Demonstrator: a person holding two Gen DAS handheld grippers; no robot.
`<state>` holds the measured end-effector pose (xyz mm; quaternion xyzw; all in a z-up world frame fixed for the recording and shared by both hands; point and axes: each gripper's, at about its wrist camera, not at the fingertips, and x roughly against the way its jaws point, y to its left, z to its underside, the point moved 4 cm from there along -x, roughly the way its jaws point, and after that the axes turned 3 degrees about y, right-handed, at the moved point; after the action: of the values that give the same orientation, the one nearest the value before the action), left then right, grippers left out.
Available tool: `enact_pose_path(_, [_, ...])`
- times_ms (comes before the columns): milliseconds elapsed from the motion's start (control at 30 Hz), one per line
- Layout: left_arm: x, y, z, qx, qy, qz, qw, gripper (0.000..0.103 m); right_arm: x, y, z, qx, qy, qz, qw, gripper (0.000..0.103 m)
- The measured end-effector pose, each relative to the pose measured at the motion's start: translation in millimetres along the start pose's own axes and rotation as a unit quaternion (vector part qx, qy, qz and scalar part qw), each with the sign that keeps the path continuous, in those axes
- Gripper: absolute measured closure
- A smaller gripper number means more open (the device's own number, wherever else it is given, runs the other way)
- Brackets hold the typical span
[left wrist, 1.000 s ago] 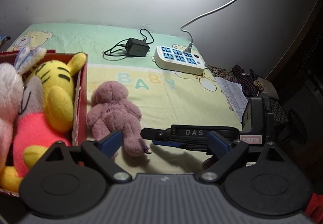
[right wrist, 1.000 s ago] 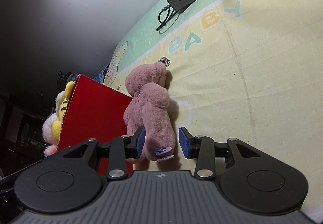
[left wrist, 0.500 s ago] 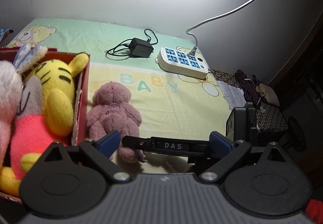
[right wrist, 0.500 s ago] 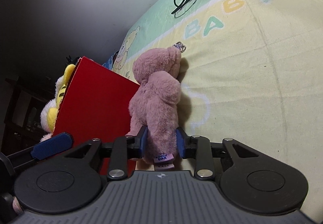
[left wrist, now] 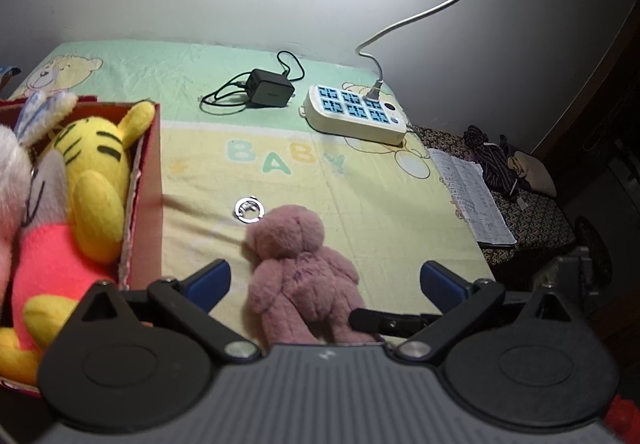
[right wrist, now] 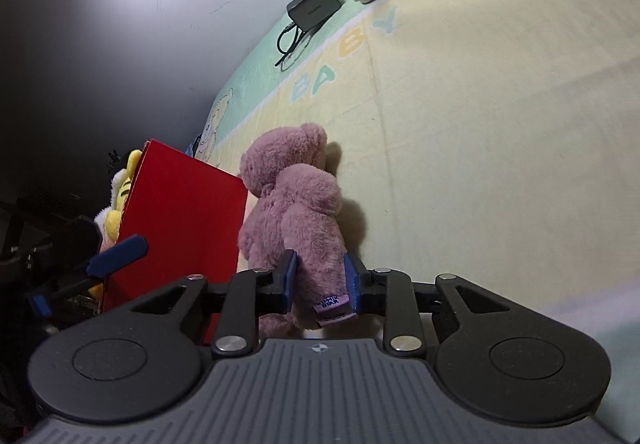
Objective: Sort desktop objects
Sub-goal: 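Grasp the pink bear plush by its body with the right gripper, then lift the pink bear plush and carry it over the red box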
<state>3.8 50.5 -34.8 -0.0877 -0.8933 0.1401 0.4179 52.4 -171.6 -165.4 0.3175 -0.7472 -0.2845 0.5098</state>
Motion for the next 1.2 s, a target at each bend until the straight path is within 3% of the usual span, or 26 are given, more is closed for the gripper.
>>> enact_pose_path(267, [-6.1, -25.2, 6.3, -0.068, -0.006, -0.027, 0.9973, 0.004, 34.8, -14.7, 30.3, -0.036, -0.014, 0.017, 0.999, 0.073])
enact_pose_path(367, [-16.5, -30.7, 12.2, -0.085, 0.013, -0.027, 0.9960, 0.004, 40.0, -12.2, 33.2, -0.038, -0.024, 0.023, 0.999, 0.073])
enact_pose_path(600, [-50.7, -12.7, 23.2, -0.032, 0.080, 0.001, 0.9963, 0.008, 50.0, -19.1, 17.8, -0.063, -0.075, 0.029, 0.995, 0.072])
enact_pose_path(700, [-65.1, -5.1, 28.0, -0.010, 0.106, 0.008, 0.9943, 0.013, 46.0, -18.8, 8.1, -0.073, -0.085, 0.019, 0.994, 0.067])
enact_pose_path(800, [-75.1, 1.4, 31.4, 0.011, 0.128, 0.020, 0.9915, 0.018, 32.6, -13.2, -1.4, -0.066, -0.080, 0.014, 0.995, 0.055])
enact_pose_path(1033, [-87.4, 7.0, 33.5, 0.025, 0.153, 0.033, 0.9874, 0.025, 6.5, -11.2, -11.1, -0.052, -0.049, 0.023, 0.997, 0.054])
enact_pose_path(1200, [-95.0, 9.4, 33.3, 0.029, 0.162, 0.034, 0.9858, 0.028, -2.4, -7.3, -12.3, -0.042, -0.029, 0.002, 0.999, 0.055])
